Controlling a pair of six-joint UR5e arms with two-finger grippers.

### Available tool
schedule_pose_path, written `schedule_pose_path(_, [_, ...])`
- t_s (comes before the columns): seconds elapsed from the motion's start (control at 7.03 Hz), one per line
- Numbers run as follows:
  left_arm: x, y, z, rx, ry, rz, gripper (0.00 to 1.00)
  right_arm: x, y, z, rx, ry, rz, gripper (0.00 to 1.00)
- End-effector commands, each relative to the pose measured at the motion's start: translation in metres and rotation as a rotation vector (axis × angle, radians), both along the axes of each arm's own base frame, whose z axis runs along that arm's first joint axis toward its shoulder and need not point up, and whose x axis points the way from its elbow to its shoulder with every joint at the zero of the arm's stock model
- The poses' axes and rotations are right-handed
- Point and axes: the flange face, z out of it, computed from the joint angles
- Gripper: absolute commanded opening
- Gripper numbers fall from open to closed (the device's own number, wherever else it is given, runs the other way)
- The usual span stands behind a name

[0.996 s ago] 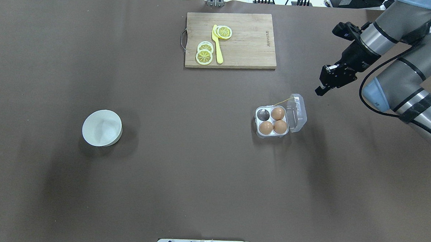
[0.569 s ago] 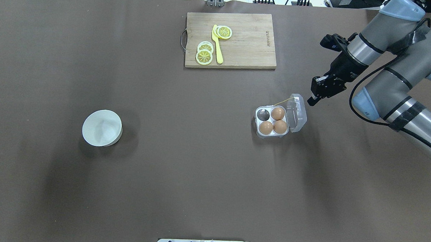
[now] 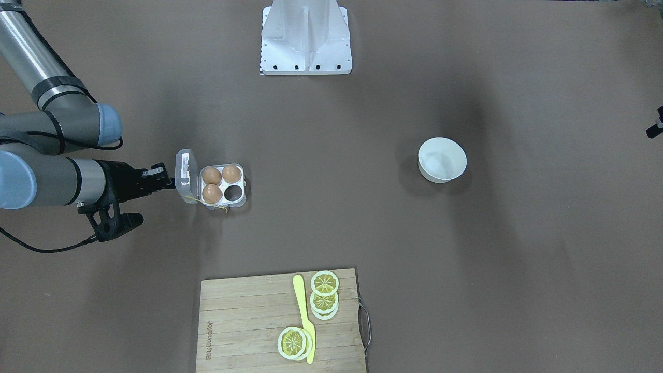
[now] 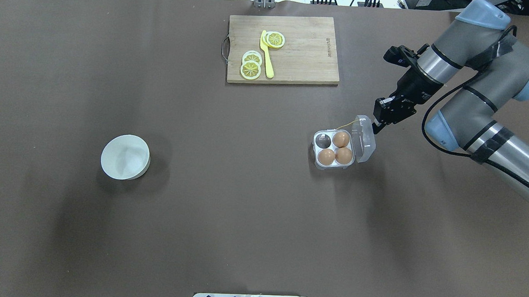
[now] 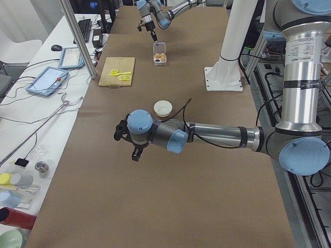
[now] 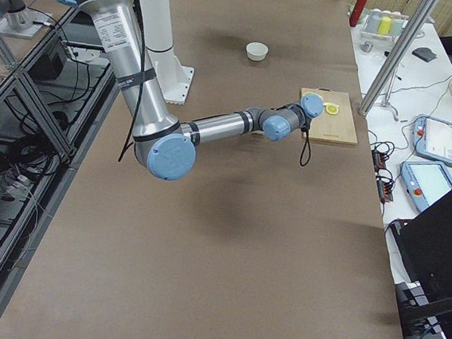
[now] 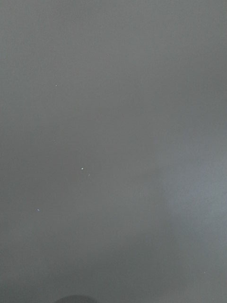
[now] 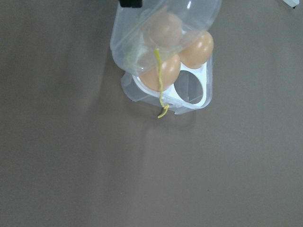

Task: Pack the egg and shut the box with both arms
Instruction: 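Push the clear lid down over the eggs with the right gripper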

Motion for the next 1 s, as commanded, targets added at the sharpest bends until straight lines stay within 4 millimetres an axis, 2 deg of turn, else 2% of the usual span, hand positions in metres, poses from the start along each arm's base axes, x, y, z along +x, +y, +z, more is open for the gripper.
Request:
schedule_pose_path(0.0, [-0.003, 0.002, -0.005, 0.009, 0.002, -0.006, 0.97, -0.003, -0.001, -0.013, -0.002, -0.027, -0.016, 0.13])
schedule_pose_path(0.28, [-0.003, 0.004, -0.004, 0.007, 0.002, -0.006, 0.98, -0.008, -0.006, -0.029, -0.007, -0.029, -0.009, 0.13])
schedule_pose_path(0.57, [-0.004, 0.005, -0.004, 0.006, 0.002, -0.008, 0.97, -0.025, -0.020, -0.039, -0.013, -0.025, -0.017, 0.13])
schedule_pose_path(0.85, [-0.004, 0.006, -0.004, 0.006, 0.002, -0.008, 0.97, -0.029, -0.020, -0.043, -0.011, -0.027, -0.022, 0.13])
